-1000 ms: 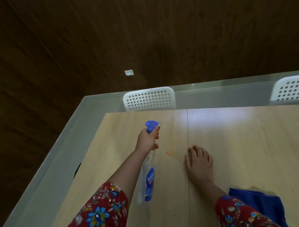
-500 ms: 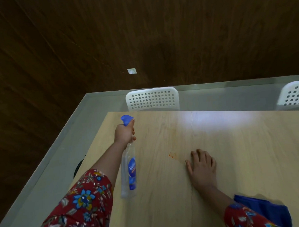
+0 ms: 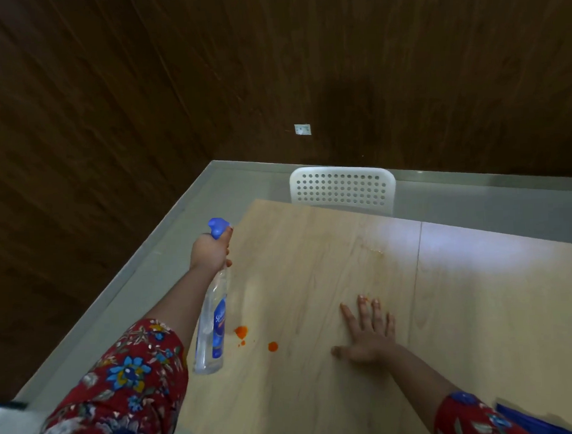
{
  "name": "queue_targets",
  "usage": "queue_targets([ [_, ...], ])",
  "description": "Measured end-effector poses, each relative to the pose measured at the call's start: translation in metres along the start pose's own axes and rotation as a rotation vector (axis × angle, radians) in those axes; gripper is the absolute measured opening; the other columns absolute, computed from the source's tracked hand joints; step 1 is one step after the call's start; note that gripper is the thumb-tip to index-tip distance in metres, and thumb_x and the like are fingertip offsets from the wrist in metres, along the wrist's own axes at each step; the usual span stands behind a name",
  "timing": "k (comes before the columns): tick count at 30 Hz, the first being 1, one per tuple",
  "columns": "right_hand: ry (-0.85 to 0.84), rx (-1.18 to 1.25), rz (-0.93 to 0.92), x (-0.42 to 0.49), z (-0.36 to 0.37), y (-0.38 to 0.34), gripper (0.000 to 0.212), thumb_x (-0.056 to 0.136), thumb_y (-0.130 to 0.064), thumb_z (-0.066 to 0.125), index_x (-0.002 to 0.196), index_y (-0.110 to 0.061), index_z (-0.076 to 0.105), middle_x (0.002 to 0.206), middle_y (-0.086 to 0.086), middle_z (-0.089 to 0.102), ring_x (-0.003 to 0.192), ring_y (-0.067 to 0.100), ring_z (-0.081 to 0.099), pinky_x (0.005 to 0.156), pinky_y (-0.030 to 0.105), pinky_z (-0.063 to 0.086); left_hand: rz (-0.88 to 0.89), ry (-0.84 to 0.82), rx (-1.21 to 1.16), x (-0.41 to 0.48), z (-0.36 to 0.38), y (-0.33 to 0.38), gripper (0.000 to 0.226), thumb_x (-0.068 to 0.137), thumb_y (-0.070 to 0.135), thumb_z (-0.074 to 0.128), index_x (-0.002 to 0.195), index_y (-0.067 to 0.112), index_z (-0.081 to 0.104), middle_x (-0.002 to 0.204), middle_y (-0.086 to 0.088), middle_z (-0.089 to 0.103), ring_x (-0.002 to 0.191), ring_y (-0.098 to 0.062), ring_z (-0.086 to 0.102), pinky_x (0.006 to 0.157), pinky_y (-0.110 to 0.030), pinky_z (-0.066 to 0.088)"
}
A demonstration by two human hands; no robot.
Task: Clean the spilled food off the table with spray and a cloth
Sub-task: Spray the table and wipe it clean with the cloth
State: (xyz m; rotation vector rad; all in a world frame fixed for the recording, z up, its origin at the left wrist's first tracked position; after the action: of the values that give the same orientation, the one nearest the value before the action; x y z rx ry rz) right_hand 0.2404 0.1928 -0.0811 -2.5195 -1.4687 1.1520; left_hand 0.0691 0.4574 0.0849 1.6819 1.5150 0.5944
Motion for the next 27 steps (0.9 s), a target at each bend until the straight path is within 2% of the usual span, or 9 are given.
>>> queue_targets([
  [4,-0.018,0.008,-0.012,-0.003,-0.005,-0.003,0.103,0.082,-0.071,0.049,0.15,-0.035,-0.019,0.149,0.005,-0.043,0.136,0.033,-0.04,0.11,0.055,-0.021,-0.042,-0.026,0.07,-0.004,-0.015,-0.021,0.042,0.093,0.045,0.057,0.088,0.003,0.06,0.077,-0.011,0.061,0.052,-0.023,0.06,0.059,-0.03,0.049],
  [9,-0.009,0.023,0.004,-0.005,-0.007,-0.004,0.103,0.082,-0.071,0.049,0.15,-0.035,-0.019,0.15,0.006,-0.041,0.137,0.033,-0.038,0.11,0.055,-0.02,-0.102,-0.106,0.116,-0.036,-0.016,-0.04,0.044,0.094,0.045,0.056,0.091,0.001,0.061,0.077,-0.011,0.062,0.054,-0.022,0.06,0.05,-0.026,0.045],
  [13,0.012,0.076,-0.003,-0.002,-0.003,-0.002,0.1,0.081,-0.073,0.049,0.151,-0.039,-0.014,0.152,0.002,-0.039,0.139,0.03,-0.037,0.11,0.052,-0.021,-0.087,-0.169,-0.058,-0.063,-0.008,-0.025,0.039,0.093,0.045,0.057,0.085,0.007,0.058,0.075,-0.006,0.059,0.047,-0.02,0.055,0.05,-0.024,0.041],
  [16,0.091,0.31,-0.043,-0.008,-0.009,0.01,0.082,0.091,-0.06,0.048,0.154,-0.035,0.002,0.16,-0.002,-0.019,0.147,0.023,-0.021,0.116,0.046,-0.012,-0.048,-0.199,-0.127,-0.083,0.0,-0.016,0.041,0.091,0.049,0.058,0.082,0.009,0.059,0.072,-0.004,0.059,0.043,-0.019,0.055,0.051,-0.025,0.041],
  [18,0.262,0.524,-0.063,-0.016,-0.013,0.021,0.075,0.093,-0.048,0.054,0.153,-0.026,0.014,0.162,0.003,0.009,0.149,0.024,0.008,0.119,0.044,0.009,-0.027,-0.2,-0.149,-0.096,0.006,-0.014,0.043,0.09,0.049,0.06,0.077,0.008,0.059,0.067,-0.005,0.058,0.044,-0.02,0.055,0.055,-0.029,0.044],
  [20,0.427,0.602,-0.033,-0.027,-0.012,0.029,0.07,0.094,-0.039,0.058,0.152,-0.019,0.024,0.157,0.008,0.029,0.144,0.026,0.028,0.116,0.041,0.025,-0.005,-0.228,-0.158,-0.109,0.012,-0.014,0.044,0.089,0.049,0.061,0.074,0.008,0.058,0.065,-0.005,0.058,0.045,-0.02,0.055,0.059,-0.033,0.046],
  [23,0.543,0.509,0.077,-0.039,0.002,0.037,0.063,0.096,-0.04,0.052,0.15,-0.017,0.029,0.153,0.009,0.036,0.143,0.029,0.027,0.114,0.044,0.027,0.03,-0.311,-0.188,-0.127,0.019,-0.01,0.045,0.089,0.048,0.061,0.082,0.004,0.061,0.071,-0.006,0.06,0.047,-0.02,0.056,0.059,-0.033,0.046],
  [25,0.542,0.516,0.107,-0.045,0.008,0.038,0.062,0.098,-0.041,0.047,0.151,-0.016,0.027,0.156,0.007,0.031,0.146,0.029,0.02,0.116,0.044,0.022,0.055,-0.333,-0.217,-0.138,0.019,-0.005,0.047,0.09,0.047,0.061,0.087,0.0,0.062,0.076,-0.006,0.061,0.049,-0.021,0.056,0.059,-0.034,0.045],
  [27,0.524,0.516,0.107,-0.051,0.013,0.037,0.061,0.099,-0.041,0.044,0.151,-0.015,0.024,0.158,0.007,0.026,0.147,0.028,0.016,0.118,0.042,0.018,0.068,-0.364,-0.231,-0.149,0.021,-0.004,0.043,0.09,0.046,0.061,0.082,0.003,0.06,0.075,-0.007,0.059,0.049,-0.023,0.055,0.059,-0.035,0.043],
])
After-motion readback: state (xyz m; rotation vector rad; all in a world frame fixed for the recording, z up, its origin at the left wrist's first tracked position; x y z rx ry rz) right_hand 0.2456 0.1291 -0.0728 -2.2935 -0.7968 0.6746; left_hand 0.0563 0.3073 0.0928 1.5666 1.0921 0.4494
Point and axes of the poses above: each hand's wrist, its own x-axis towards the middle knuckle, its own z-axis out of the palm, y = z × x, the point moved 2 cm from there along x, towards the middle knuckle
